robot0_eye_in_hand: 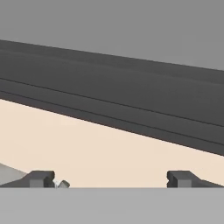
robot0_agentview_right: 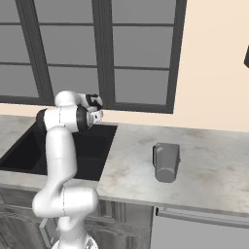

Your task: Turn on the sink faucet and place the jug under the water for a few seconds to fill it up.

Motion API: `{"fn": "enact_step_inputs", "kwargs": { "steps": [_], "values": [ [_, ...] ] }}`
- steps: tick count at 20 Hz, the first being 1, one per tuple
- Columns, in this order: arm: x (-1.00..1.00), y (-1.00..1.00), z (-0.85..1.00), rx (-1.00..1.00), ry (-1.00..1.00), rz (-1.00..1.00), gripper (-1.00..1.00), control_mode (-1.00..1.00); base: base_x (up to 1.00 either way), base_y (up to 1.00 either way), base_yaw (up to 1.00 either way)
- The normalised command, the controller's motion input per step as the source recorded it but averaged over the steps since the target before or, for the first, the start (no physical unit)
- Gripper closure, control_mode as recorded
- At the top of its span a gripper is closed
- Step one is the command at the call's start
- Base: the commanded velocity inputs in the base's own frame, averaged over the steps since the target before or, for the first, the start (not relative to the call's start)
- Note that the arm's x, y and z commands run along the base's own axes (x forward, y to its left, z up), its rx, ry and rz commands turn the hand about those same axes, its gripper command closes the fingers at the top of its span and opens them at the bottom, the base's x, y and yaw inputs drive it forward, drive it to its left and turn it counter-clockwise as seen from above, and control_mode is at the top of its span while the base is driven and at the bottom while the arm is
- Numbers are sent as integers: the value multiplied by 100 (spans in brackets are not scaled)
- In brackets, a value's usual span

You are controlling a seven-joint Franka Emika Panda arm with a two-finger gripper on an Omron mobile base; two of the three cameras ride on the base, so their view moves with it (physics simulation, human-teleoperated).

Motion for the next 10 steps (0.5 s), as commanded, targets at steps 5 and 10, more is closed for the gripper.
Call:
{"fn": "enact_step_inputs", "kwargs": {
  "steps": [5, 10],
  "values": [
    [0, -100, 0, 0, 13, -20, -100, -100, 0, 0, 0],
    [-2, -100, 2, 0, 5, -16, -100, -100, 0, 0, 0]
  ]
}}
